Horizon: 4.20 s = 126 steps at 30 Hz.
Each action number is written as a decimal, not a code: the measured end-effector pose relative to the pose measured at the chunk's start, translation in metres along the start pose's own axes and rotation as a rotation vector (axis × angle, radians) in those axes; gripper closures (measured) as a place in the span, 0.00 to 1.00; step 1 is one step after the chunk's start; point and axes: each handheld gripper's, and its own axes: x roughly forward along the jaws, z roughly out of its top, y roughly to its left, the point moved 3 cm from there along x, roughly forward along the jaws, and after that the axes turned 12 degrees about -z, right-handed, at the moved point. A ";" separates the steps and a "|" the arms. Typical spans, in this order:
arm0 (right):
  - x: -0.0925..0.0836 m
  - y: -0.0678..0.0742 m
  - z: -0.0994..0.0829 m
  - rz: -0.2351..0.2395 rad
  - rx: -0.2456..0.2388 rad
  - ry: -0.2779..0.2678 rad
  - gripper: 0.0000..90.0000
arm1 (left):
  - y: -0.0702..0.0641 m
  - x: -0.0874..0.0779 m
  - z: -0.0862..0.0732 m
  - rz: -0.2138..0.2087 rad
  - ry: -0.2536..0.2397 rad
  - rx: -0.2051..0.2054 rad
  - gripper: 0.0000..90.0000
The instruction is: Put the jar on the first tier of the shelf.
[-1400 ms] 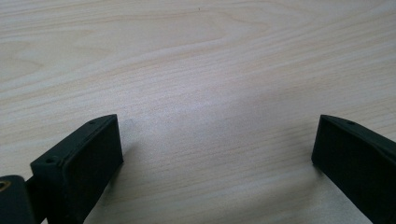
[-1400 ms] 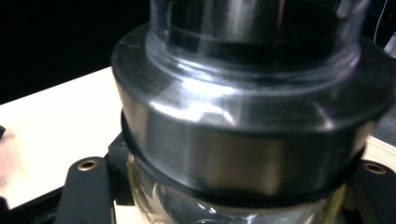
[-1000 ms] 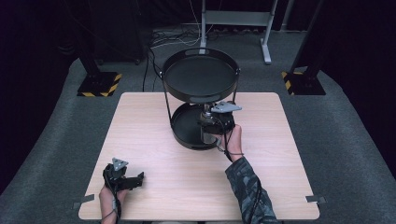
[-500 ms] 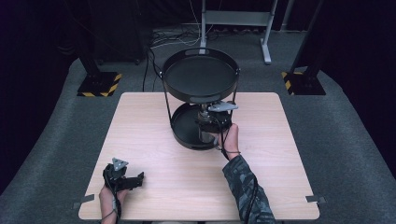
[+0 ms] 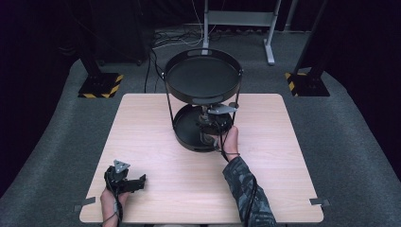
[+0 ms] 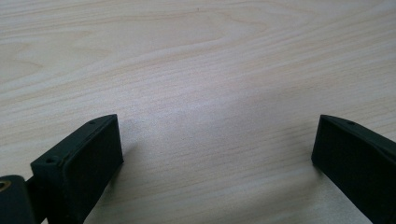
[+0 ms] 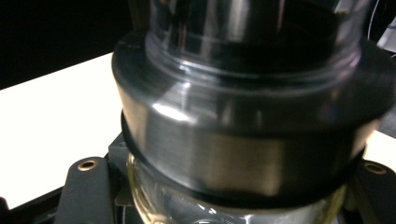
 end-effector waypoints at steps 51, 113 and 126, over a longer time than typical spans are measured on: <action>0.018 0.000 -0.016 0.031 0.016 0.051 0.34 | 0.000 0.000 0.000 -0.001 0.001 -0.001 0.02; -0.144 -0.010 -0.148 -0.083 -0.018 0.287 0.00 | -0.001 0.000 0.000 0.009 -0.002 0.005 0.01; -0.164 -0.015 -0.184 -0.114 0.006 0.362 0.00 | -0.001 0.000 0.000 0.008 -0.002 0.004 0.01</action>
